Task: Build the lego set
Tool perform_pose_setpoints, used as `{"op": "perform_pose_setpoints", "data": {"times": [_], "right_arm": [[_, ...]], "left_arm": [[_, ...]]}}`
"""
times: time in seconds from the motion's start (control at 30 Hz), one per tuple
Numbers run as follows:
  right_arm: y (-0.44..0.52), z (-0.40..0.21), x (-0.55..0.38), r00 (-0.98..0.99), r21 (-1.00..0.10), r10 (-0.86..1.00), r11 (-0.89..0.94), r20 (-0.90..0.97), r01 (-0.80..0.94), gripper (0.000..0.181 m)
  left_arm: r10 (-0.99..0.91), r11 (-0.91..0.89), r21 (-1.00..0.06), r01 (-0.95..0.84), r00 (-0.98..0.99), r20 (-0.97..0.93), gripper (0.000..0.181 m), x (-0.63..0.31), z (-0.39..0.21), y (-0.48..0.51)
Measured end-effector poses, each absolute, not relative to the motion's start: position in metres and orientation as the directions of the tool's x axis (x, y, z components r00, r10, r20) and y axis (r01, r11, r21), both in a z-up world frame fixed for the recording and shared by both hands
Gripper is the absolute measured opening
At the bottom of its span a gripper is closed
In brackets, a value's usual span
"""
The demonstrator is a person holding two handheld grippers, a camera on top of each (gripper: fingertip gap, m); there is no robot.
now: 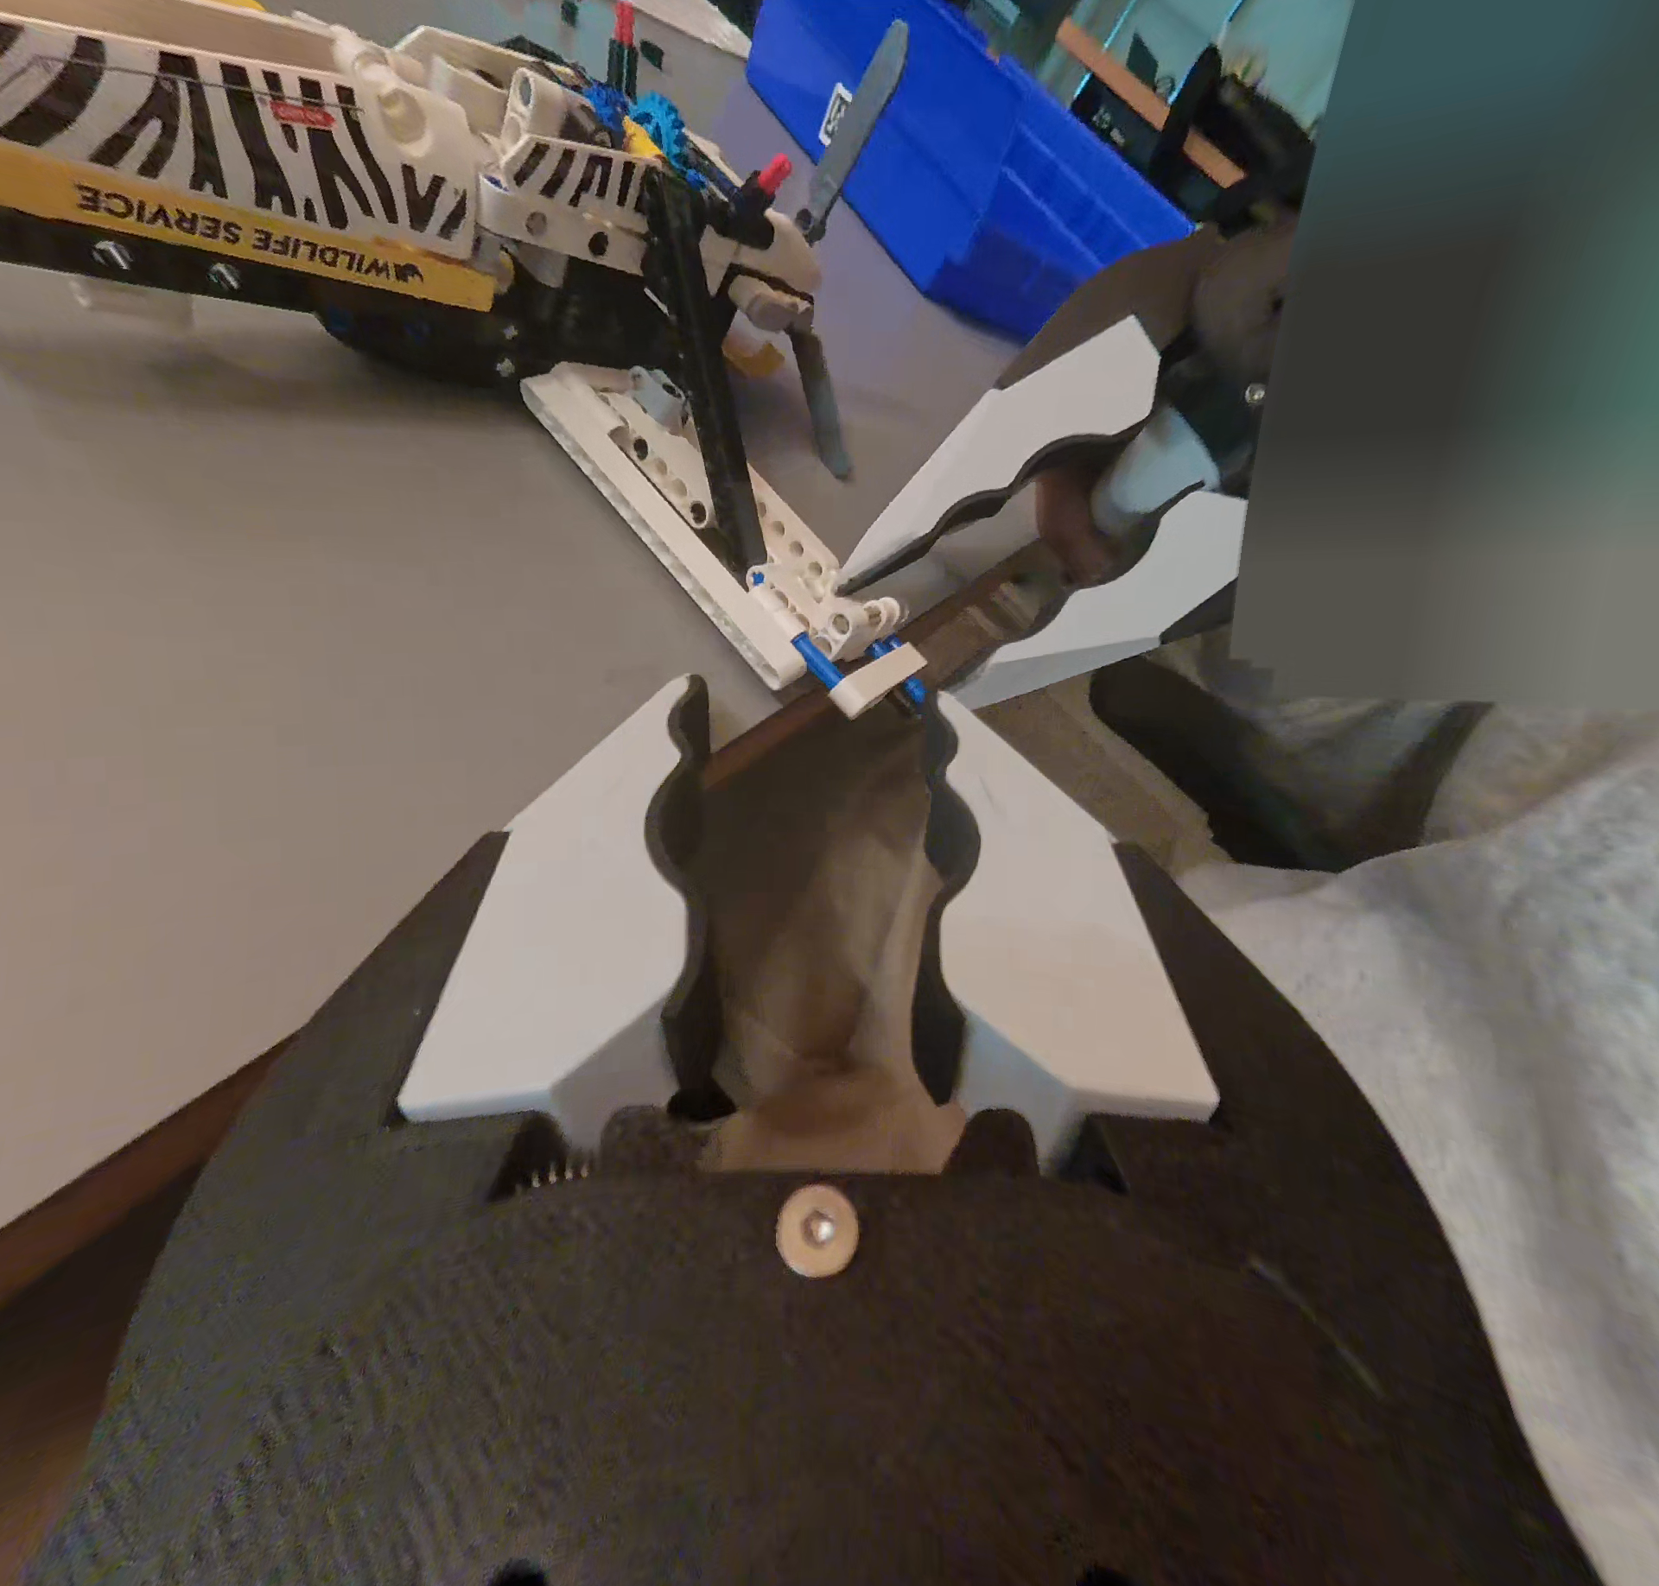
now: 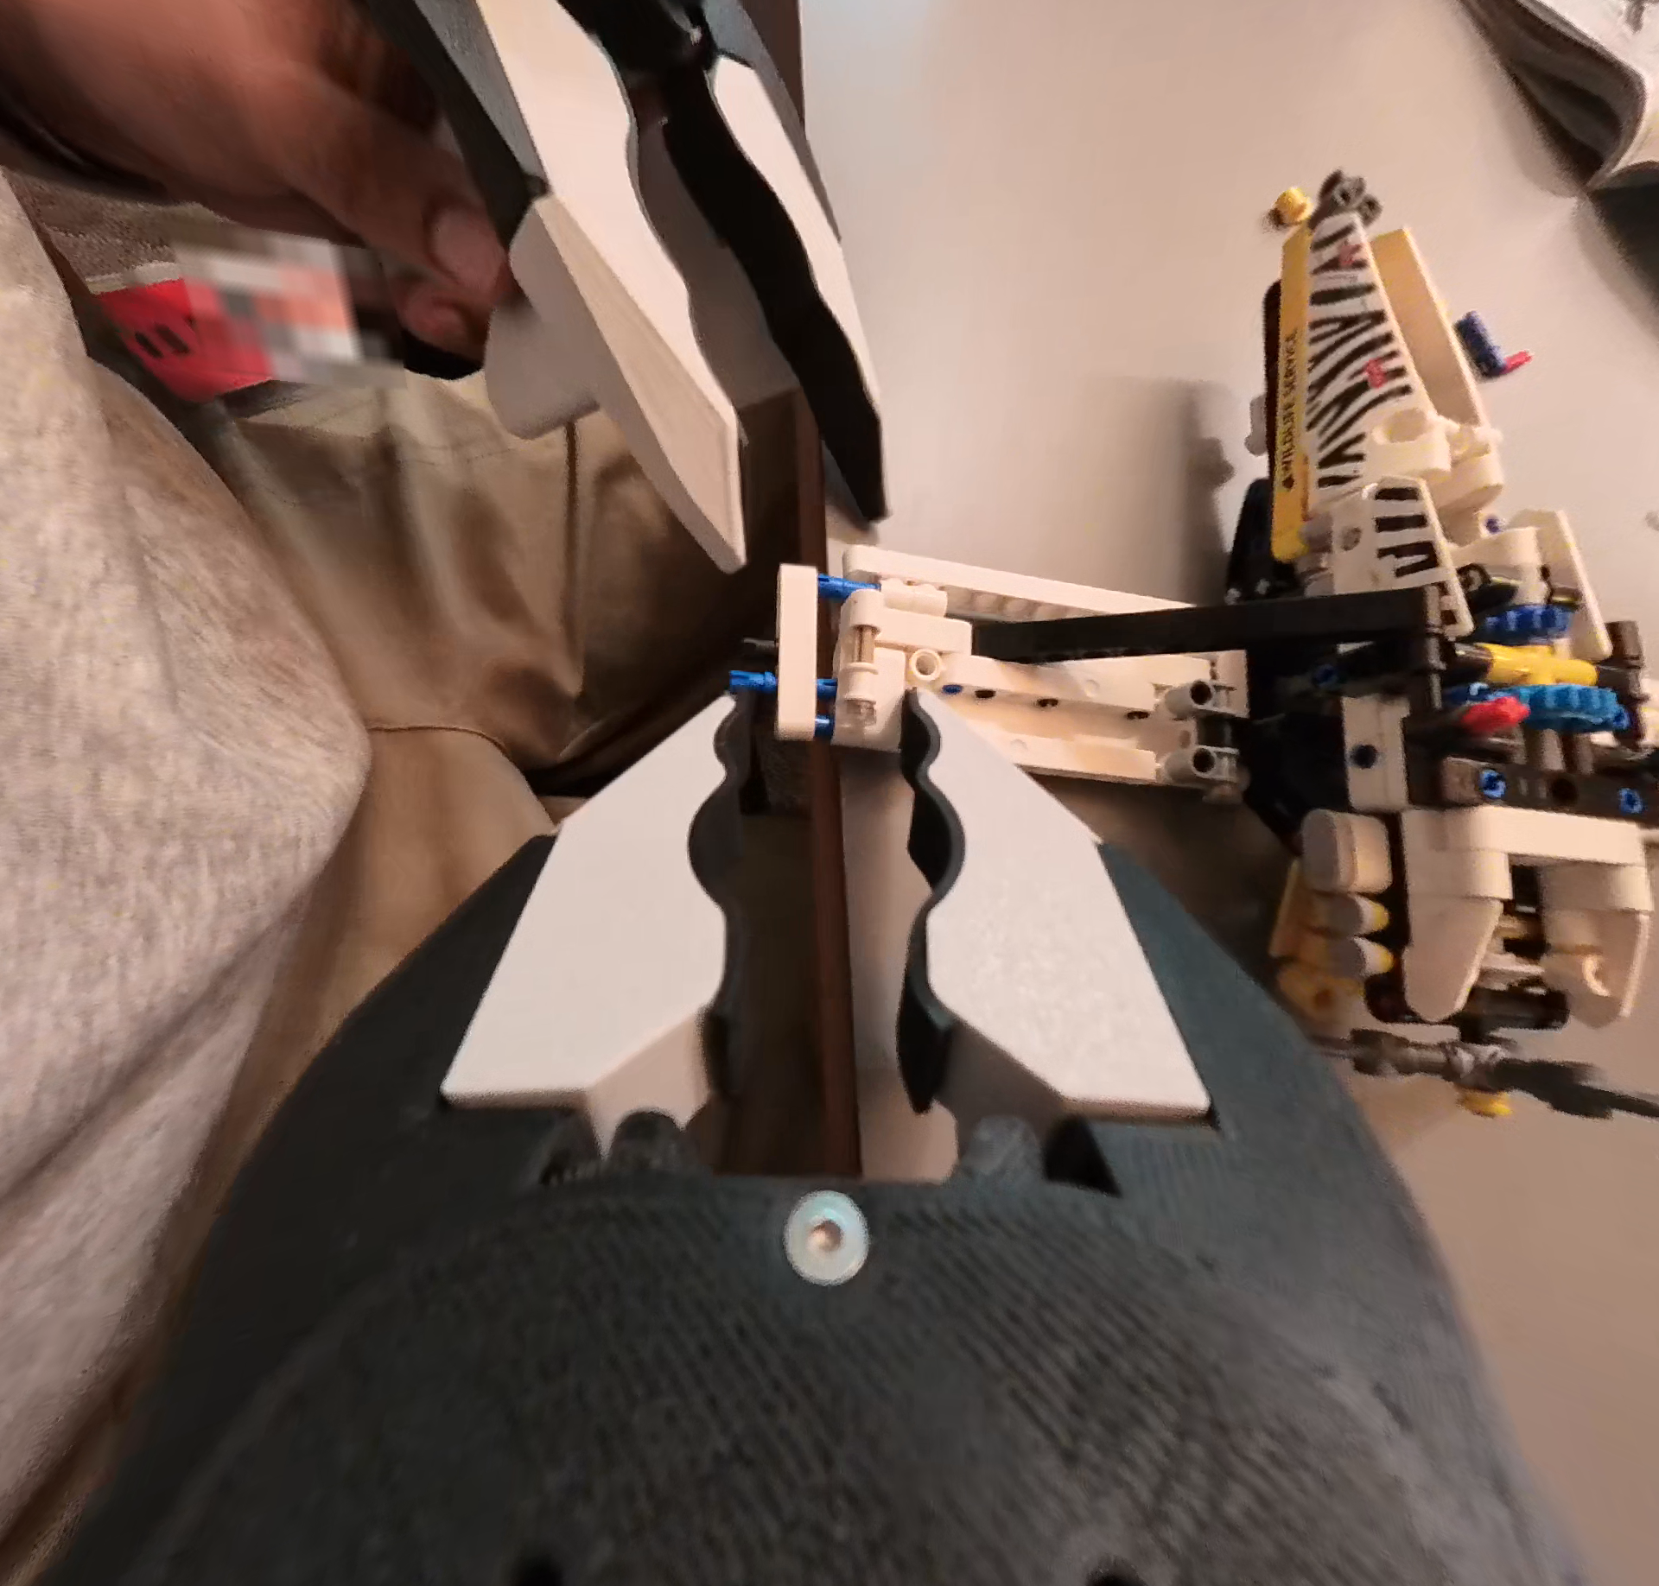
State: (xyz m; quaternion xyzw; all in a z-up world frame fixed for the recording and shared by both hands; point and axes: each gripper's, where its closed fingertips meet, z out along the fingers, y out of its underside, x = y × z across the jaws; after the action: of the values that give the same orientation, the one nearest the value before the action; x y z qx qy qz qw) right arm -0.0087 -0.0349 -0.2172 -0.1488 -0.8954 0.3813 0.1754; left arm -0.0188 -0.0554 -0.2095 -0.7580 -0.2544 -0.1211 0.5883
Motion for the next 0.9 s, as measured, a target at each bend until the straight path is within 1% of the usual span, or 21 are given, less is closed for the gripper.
{"op": "perform_pose_setpoints", "data": {"times": [0.1, 0.2, 0.23, 0.3, 0.4, 0.57, 0.73, 0.83, 0.9], "right_arm": [[-0.035, -0.215, -0.008, -0.889, -0.751, 0.413, 0.646, 0.196, 0.134, 0.032], [-0.032, -0.221, -0.008, -0.896, -0.732, 0.398, 0.667, 0.198, 0.135, 0.032], [-0.031, -0.222, -0.007, -0.898, -0.728, 0.393, 0.672, 0.197, 0.134, 0.033], [-0.030, -0.220, -0.006, -0.902, -0.732, 0.391, 0.667, 0.183, 0.140, 0.033], [-0.028, -0.219, -0.006, -0.903, -0.756, 0.406, 0.633, 0.144, 0.164, 0.034], [-0.028, -0.217, -0.006, -0.895, -0.797, 0.423, 0.584, 0.139, 0.153, 0.034], [-0.026, -0.221, -0.005, -0.877, -0.761, 0.403, 0.645, 0.261, 0.071, 0.034], [-0.020, -0.219, -0.011, -0.822, -0.676, 0.372, 0.737, 0.430, -0.020, 0.035], [-0.020, -0.218, -0.013, -0.792, -0.637, 0.360, 0.769, 0.493, -0.048, 0.037]], "left_arm": [[0.240, -0.203, -0.849, 0.488, 0.865, 0.440, 0.046, -0.020, -0.211, -0.054], [0.207, -0.253, -0.865, 0.434, 0.897, 0.390, 0.044, -0.017, -0.213, -0.049], [0.220, -0.274, -0.869, 0.412, 0.907, 0.360, 0.038, -0.019, -0.215, -0.049], [0.215, -0.300, -0.877, 0.376, 0.922, 0.321, 0.033, -0.019, -0.217, -0.047], [0.195, -0.298, -0.868, 0.397, 0.916, 0.352, 0.030, -0.018, -0.217, -0.044], [0.168, -0.268, -0.849, 0.455, 0.890, 0.424, 0.024, -0.015, -0.216, -0.044], [0.181, -0.295, -0.851, 0.434, 0.900, 0.396, 0.024, -0.014, -0.219, -0.043], [0.179, -0.298, -0.845, 0.444, 0.896, 0.407, 0.023, -0.013, -0.219, -0.042], [0.190, -0.296, -0.849, 0.438, 0.898, 0.397, 0.023, -0.015, -0.219, -0.042]]}}
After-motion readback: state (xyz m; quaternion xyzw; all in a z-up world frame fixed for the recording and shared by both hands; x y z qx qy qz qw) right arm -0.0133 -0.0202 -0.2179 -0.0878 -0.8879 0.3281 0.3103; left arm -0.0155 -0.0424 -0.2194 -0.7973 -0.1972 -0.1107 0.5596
